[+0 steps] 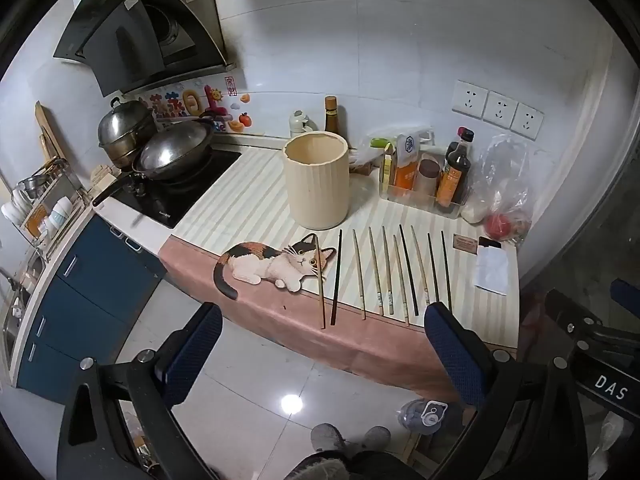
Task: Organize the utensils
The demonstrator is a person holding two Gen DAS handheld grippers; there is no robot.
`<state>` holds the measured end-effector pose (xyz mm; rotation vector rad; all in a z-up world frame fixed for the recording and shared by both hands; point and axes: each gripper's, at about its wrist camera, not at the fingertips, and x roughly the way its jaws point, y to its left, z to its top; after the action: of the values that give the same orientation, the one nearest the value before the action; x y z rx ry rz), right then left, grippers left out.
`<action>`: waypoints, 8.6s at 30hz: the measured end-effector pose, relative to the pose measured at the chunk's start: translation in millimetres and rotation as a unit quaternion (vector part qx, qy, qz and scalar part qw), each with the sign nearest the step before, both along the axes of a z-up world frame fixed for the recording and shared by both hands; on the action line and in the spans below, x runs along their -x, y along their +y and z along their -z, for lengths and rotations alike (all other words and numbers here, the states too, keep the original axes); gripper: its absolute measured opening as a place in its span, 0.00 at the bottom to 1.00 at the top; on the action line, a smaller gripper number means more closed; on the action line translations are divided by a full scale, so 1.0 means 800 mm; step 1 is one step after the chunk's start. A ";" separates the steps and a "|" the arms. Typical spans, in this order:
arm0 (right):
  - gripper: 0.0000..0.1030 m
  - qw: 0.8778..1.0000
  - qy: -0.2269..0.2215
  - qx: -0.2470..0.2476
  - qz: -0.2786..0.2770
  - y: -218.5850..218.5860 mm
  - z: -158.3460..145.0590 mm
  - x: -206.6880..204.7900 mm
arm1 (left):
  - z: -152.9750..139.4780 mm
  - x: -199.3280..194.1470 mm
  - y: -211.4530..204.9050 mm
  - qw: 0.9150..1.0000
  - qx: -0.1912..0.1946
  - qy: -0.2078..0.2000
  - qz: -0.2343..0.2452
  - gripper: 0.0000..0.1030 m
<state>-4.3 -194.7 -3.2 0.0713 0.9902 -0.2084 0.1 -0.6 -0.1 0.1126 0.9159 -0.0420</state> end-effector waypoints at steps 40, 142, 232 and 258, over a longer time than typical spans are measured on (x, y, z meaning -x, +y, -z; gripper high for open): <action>1.00 1.000 0.000 0.002 -0.004 0.002 -0.002 -0.007 | 0.005 -0.006 0.004 1.000 0.012 0.006 -0.004 1.00; 0.30 0.944 0.281 -0.173 -0.011 -0.019 0.473 -0.393 | 0.440 -0.365 0.012 0.957 -0.015 0.280 -0.078 0.37; 0.06 0.970 -0.074 -0.208 -0.104 0.032 0.098 -0.467 | 0.058 -0.343 0.064 0.990 0.107 -0.062 -0.074 0.03; 0.06 0.967 -0.092 -0.217 -0.092 0.052 0.109 -0.578 | 0.097 -0.452 0.140 0.983 0.098 -0.038 -0.151 0.80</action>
<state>458.3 -152.9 -90.4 0.3912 0.8378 0.1871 361.9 111.6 -77.9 -0.2064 0.8399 0.1522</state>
